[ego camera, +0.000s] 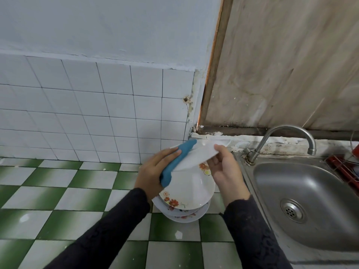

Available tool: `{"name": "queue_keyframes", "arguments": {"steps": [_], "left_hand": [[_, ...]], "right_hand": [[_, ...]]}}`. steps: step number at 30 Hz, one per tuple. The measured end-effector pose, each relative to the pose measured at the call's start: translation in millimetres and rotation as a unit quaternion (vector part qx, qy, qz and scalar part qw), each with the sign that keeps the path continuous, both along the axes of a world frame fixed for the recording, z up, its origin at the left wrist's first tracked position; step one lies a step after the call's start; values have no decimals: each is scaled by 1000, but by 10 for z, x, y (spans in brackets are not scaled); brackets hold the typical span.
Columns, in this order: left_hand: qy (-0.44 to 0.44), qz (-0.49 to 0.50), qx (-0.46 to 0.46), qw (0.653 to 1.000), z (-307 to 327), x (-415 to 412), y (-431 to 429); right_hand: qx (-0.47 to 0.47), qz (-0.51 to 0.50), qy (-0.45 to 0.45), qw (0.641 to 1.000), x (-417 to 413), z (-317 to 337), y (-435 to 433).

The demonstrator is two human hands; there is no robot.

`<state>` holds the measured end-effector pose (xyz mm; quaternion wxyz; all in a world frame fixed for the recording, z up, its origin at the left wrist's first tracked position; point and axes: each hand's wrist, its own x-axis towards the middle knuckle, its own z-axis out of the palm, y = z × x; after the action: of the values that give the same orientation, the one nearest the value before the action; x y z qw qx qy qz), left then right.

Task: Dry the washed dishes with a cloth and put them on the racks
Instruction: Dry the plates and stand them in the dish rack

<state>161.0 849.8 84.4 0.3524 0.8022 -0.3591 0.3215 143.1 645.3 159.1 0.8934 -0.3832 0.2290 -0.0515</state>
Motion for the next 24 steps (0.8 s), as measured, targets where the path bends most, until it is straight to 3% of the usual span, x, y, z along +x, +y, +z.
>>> {"name": "queue_keyframes", "arguments": {"steps": [4, 7, 10, 15, 20, 24], "left_hand": [[62, 9, -109, 992, 302, 30, 30], [140, 23, -213, 967, 441, 31, 105], [226, 12, -277, 934, 451, 67, 229], [315, -15, -304, 899, 521, 133, 435], [314, 27, -286, 905, 512, 153, 461], [298, 126, -297, 898, 343, 201, 431]], "right_hand": [[-190, 93, -46, 976, -42, -91, -171], [-332, 99, 7, 938, -94, -337, -260], [-310, 116, 23, 943, -126, -602, -308], [-241, 172, -61, 953, -127, -646, -275], [-185, 135, -52, 972, -76, -577, -179], [-171, 107, -50, 978, -80, -558, -111]]}}
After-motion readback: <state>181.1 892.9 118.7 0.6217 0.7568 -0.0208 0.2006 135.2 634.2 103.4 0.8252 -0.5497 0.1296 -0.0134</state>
